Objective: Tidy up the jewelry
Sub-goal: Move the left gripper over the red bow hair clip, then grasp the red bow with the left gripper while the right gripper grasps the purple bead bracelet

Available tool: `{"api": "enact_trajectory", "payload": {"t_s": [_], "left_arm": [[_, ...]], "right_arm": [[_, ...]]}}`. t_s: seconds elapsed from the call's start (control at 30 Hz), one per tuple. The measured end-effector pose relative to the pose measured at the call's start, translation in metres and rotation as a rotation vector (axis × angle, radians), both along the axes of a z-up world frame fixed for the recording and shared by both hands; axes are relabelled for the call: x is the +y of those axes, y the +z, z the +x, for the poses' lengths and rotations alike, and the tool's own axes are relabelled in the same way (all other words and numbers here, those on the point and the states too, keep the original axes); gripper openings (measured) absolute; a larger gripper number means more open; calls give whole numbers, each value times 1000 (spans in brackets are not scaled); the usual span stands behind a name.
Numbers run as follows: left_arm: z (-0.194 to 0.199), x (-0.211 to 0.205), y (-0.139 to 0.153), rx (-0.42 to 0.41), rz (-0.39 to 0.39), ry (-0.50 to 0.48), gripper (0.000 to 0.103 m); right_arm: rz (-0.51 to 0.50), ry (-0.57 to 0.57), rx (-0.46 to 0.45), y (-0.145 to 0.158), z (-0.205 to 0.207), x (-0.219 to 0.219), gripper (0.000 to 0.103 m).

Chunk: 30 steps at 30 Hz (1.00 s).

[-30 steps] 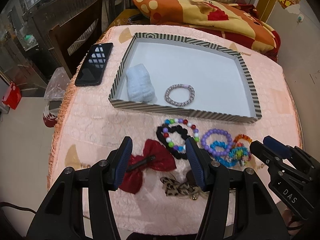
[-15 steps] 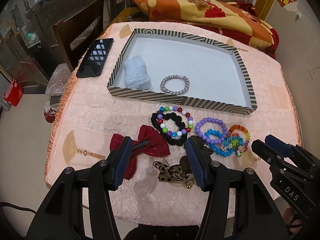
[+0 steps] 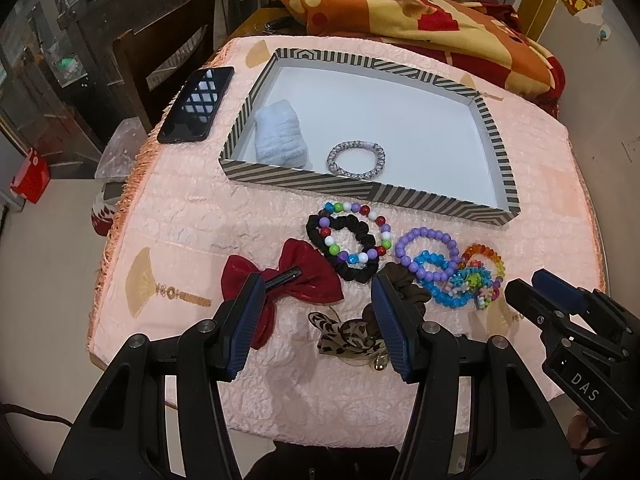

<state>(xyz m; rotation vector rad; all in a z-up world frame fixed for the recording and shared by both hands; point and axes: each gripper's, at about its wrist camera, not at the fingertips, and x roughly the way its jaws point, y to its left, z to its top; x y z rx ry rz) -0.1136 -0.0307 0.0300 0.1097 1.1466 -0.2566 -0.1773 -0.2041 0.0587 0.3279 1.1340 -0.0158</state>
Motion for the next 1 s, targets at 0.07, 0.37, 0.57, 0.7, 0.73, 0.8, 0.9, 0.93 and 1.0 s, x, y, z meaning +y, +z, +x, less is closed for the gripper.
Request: {"api": "enact_trajectory", "payload": {"t_s": [0.07,0.37,0.57,0.7,0.73,0.8,0.9,0.93,1.0], "left_arm": [[1,1,-1,3,-1,4,55],[4,10,-1,21,-42,18,55],[16,42,-5,60,-94,73,55],[25,71,-10,87,-121,157,55],[28,77,-12,96,-128,173,55],[33,91,-17,123,-147,212,55],[37,105,-23,152,-164,258,55],[38,106,-25,156,-166,263,55],[38,107,-29,166,-165,257,55]], "right_arm": [[1,1,1,-1,1,0,46],[-1,-5,11,-5,-1,-3,48],[-1,-24,37,-19,0,-11,48],[5,-20,42,-27,4,-14,48],[4,-10,37,-29,7,-13,48],[-9,7,30,-31,11,-10,48],[-10,35,20,-36,22,-6,48],[-11,42,21,-38,26,-5,48],[-17,56,27,-42,33,-2,48]]}}
